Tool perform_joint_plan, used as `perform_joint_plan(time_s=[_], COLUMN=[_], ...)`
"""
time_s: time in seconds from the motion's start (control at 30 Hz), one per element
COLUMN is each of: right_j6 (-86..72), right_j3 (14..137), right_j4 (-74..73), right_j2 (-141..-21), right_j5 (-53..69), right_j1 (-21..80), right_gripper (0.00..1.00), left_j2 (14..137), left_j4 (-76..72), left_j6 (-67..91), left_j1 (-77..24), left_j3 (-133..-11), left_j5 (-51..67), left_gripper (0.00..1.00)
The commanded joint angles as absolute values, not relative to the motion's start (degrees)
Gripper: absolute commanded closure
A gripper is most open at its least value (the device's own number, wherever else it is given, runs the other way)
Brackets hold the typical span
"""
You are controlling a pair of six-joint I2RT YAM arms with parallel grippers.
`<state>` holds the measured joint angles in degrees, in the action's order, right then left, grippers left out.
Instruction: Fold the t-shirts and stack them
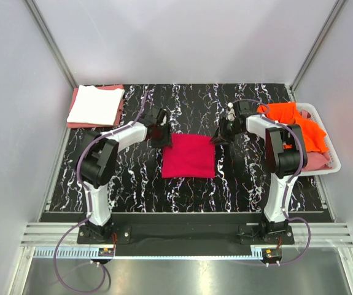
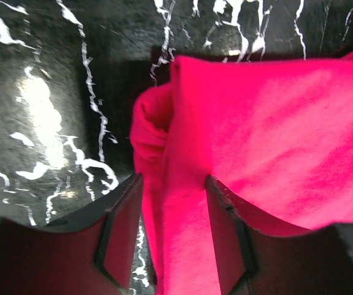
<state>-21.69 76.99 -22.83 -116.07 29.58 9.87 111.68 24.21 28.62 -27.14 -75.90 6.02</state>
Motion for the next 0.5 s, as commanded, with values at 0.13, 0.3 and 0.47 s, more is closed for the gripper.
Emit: perform_joint_plan(time_s=[0.13,0.3,0.47], right_j6=[-23.46,-24.78,-24.08], right_j3=[79.1,80.33,83.05], right_j4=[-23.12,-24.34,-25.66], right_j2=[-117.78,-114.79,-113.2], right_j5=[27.07,27.6,26.8], right_j1=[9.93,9.93,9.76], right_gripper=[0.64,0.64,0.81], left_j2=[106.71,105.82,105.73], left_j4=[24.96,25.05,24.96], left_j6=[23.47,22.15,21.53], left_j1=[-26.46,-25.14,-24.61], left_j3=[-76.82,-76.29,-75.76], left_j5=[10.1,13.62,14.06], left_gripper=[0.42,0.4,0.44])
